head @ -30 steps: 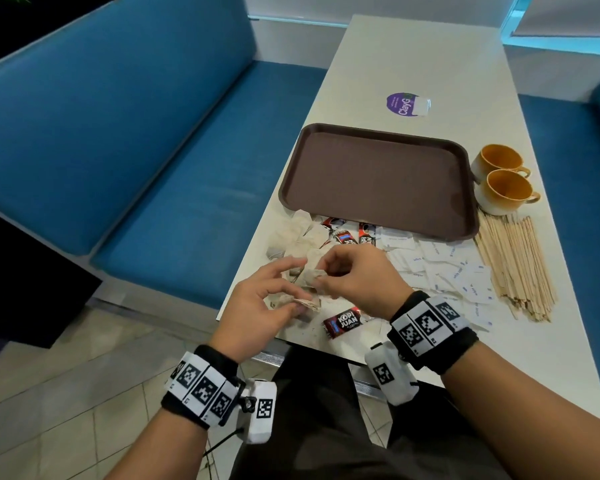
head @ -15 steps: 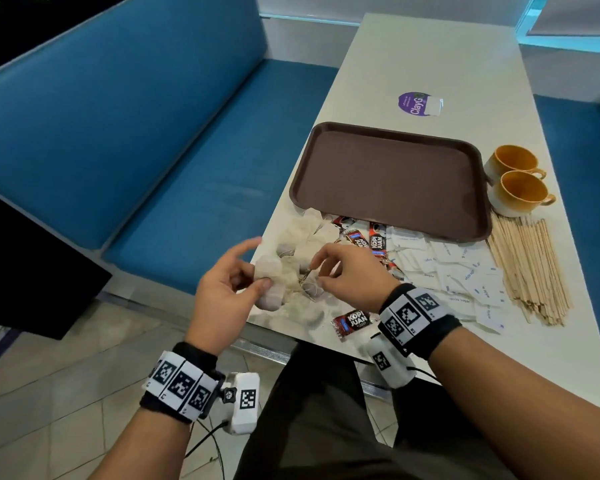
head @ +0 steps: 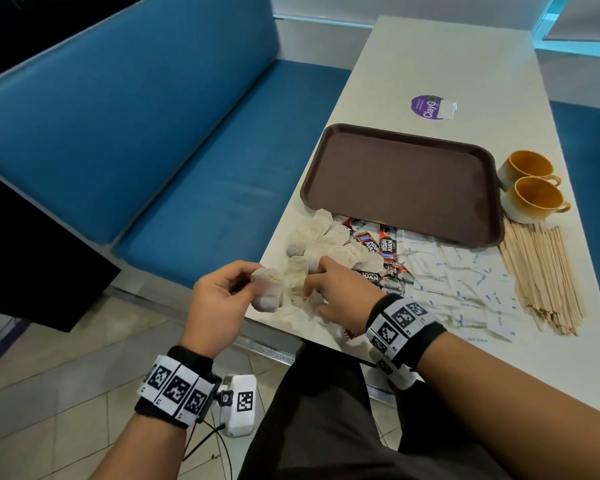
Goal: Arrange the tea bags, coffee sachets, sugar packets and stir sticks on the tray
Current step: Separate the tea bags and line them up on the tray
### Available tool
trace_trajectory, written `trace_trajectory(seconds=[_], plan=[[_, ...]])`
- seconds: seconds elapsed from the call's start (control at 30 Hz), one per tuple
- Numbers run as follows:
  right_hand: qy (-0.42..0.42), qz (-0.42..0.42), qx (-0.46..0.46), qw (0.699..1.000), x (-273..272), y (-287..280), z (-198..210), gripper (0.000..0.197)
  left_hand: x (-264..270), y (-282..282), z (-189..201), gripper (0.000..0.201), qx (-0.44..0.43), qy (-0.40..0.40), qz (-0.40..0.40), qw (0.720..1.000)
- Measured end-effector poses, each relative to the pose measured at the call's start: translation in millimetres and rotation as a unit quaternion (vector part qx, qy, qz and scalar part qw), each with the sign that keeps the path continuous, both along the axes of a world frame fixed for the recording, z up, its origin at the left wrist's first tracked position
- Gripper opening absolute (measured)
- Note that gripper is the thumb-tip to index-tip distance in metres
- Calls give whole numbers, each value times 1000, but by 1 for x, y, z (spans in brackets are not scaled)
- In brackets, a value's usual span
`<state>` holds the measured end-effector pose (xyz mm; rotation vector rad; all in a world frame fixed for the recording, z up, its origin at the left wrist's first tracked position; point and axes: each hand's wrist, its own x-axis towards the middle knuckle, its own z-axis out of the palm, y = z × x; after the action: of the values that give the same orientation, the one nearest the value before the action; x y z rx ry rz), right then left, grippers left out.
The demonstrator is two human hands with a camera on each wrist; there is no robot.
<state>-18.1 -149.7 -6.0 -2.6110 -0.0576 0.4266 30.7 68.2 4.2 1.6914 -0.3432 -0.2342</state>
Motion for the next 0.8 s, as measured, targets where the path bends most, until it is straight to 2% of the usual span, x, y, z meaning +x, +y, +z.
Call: trace_trajectory(seconds=[0.13,0.33,0.43,0.53,0.63,0.7,0.8], plan=[[-23,-21,6,999,-4,-4,-2,28,-1,-3,11,30,-67,-34,19,997],[-43,-64,69,995,-8,-16,5,25,-2,-10,44,27,-150,-81,78,982],[-56,-119,114,985,-13,-24,9,17,-3,-7,64,22,-178,-97,44,978],[-67,-184,163,967,-15,-34,16,14,-4,-13,67,19,-125,-64,-33,990],[-79,-233,195,950,-18,-41,25,10,-1,-22,41,16,12,-10,-133,991],[-93,-247,221,939,-20,-43,32,10,-4,-29,24,22,59,-20,-152,986],[-106,-222,244,938,-22,-38,40,13,-12,-44,16,23,69,-72,-152,983]])
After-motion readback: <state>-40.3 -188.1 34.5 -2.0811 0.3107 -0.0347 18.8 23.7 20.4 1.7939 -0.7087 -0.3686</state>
